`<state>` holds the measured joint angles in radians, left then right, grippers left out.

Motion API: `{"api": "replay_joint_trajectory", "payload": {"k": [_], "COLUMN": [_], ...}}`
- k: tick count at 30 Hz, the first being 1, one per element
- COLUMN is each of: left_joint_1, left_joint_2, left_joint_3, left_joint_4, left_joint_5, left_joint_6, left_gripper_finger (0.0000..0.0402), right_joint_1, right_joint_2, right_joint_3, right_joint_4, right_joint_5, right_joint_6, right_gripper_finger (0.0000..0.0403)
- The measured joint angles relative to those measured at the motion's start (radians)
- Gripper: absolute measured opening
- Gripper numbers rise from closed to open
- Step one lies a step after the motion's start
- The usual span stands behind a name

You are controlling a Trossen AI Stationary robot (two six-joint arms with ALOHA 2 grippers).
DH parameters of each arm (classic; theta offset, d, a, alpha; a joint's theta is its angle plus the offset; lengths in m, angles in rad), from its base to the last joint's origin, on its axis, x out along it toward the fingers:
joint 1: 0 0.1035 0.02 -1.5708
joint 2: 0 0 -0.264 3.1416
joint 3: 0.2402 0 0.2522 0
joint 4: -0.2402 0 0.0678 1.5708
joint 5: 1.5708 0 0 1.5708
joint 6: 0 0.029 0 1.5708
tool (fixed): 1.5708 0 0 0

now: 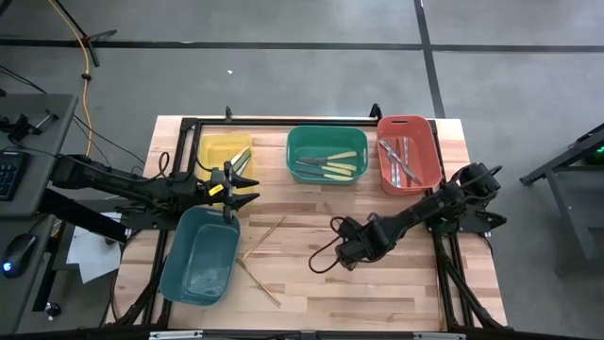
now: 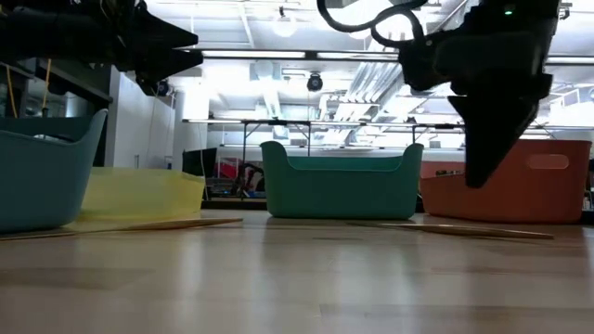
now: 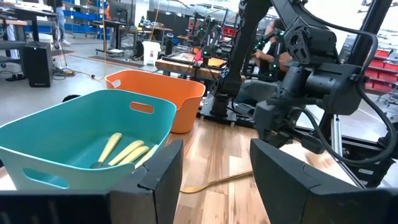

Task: Sort silverware by color (type)
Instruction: Put the gold knife into the blue bin

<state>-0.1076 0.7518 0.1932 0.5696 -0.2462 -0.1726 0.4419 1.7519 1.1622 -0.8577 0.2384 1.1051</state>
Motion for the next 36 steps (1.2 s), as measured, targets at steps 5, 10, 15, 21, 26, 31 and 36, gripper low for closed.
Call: {"api": "replay_joint_trajectory", "payload": {"k": [5,10,15,21,26,31,36], "left_joint_1": [0.0,0.0,0.0,0.0,0.0,0.0,0.0], "left_joint_2": [0.0,0.0,0.0,0.0,0.0,0.0,0.0], "left_joint_3": [0.0,0.0,0.0,0.0,0.0,0.0,0.0], "left_joint_4": [-0.001,-0.001,-0.002,-0.006,-0.007,-0.009,-0.009], "left_joint_5": [0.0,0.0,0.0,0.0,0.0,0.0,0.0], "left_joint_6": [0.0,0.0,0.0,0.0,0.0,0.0,0.0], "left_gripper_finger": [0.0177,0.0177,0.0177,0.0177,0.0177,0.0177,0.0177], "right_joint_1": [-0.003,-0.017,-0.064,-0.154,-0.188,-0.193,-0.192], "right_joint_2": [0.002,0.002,0.002,0.002,-0.003,0.003,0.004], "right_joint_3": [0.0,0.001,-0.006,-0.167,-0.208,-0.174,-0.092], "right_joint_4": [-0.016,-0.011,-0.007,0.252,0.338,0.267,0.209], "right_joint_5": [-0.034,-0.032,-0.05,-0.259,-0.304,-0.276,-0.221], "right_joint_6": [-0.015,-0.034,-0.087,-0.092,-0.113,-0.137,-0.234], "right_gripper_finger": [0.0,0.0,0.0002,0.0064,0.0149,0.0175,0.0177]}}
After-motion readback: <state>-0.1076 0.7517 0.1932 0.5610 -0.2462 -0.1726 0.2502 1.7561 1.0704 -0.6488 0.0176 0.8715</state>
